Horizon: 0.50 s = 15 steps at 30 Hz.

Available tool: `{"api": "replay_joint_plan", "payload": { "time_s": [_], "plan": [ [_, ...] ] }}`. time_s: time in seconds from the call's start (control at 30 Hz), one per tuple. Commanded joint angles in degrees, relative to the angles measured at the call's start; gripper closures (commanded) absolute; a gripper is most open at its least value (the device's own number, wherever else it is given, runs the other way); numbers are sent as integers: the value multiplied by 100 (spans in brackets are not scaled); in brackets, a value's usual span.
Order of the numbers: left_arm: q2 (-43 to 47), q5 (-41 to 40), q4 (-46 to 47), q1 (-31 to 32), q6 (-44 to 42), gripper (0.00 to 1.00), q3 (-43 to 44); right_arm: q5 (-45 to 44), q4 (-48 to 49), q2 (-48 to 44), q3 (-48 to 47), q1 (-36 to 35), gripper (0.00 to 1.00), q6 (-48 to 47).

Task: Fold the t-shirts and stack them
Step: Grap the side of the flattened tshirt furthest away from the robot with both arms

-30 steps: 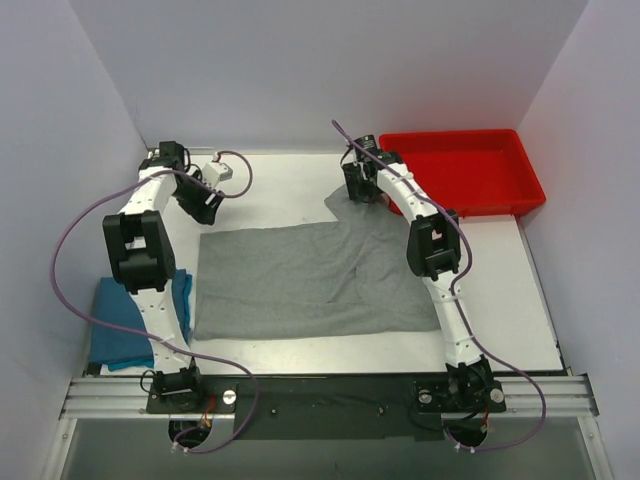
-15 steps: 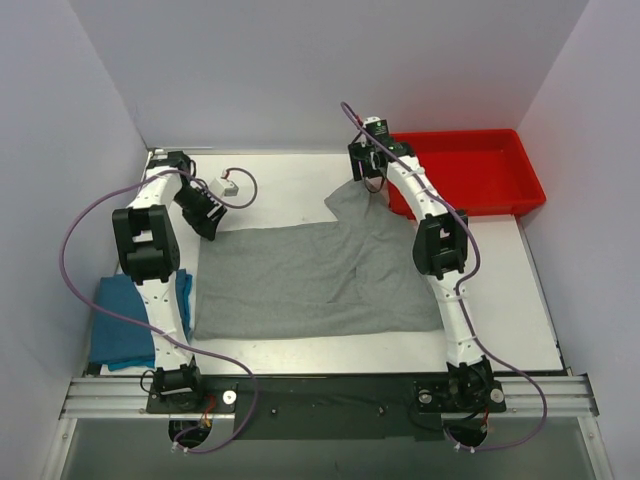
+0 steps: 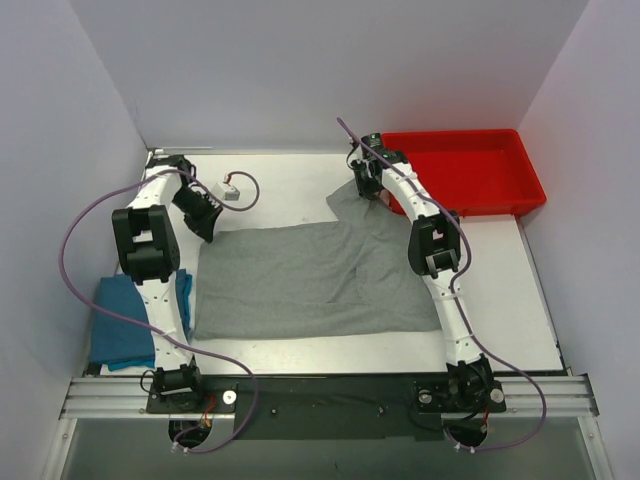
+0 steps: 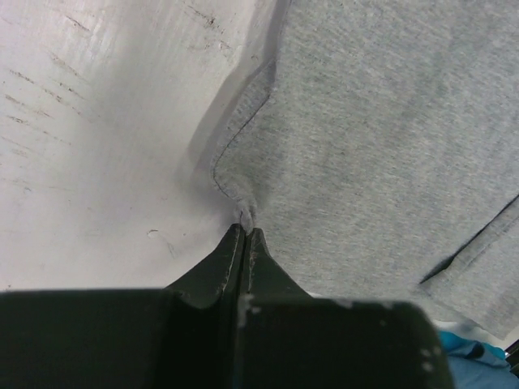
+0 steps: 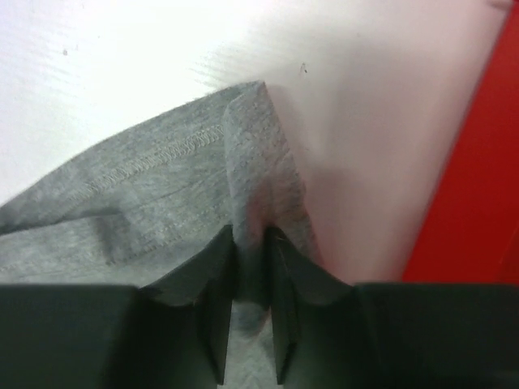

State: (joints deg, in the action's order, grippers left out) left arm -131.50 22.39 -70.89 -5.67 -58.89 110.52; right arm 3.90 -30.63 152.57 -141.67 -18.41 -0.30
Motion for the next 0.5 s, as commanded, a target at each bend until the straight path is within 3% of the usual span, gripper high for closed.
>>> {"api": "replay_joint_plan", "payload": {
  "time_s": [0.0,0.23,0.47],
  "plan": [
    [195,362,-346,-13,-52,100,295,-30,-285,-113,-125,13,100,-15],
    [889,450,347,-4,-60,100,-47,-4,-198,-1097,586,31,100,249],
    [1609,161,831,22,-535,100,-803,515,13,-2914,2657,-101,100,469]
  ]
}}
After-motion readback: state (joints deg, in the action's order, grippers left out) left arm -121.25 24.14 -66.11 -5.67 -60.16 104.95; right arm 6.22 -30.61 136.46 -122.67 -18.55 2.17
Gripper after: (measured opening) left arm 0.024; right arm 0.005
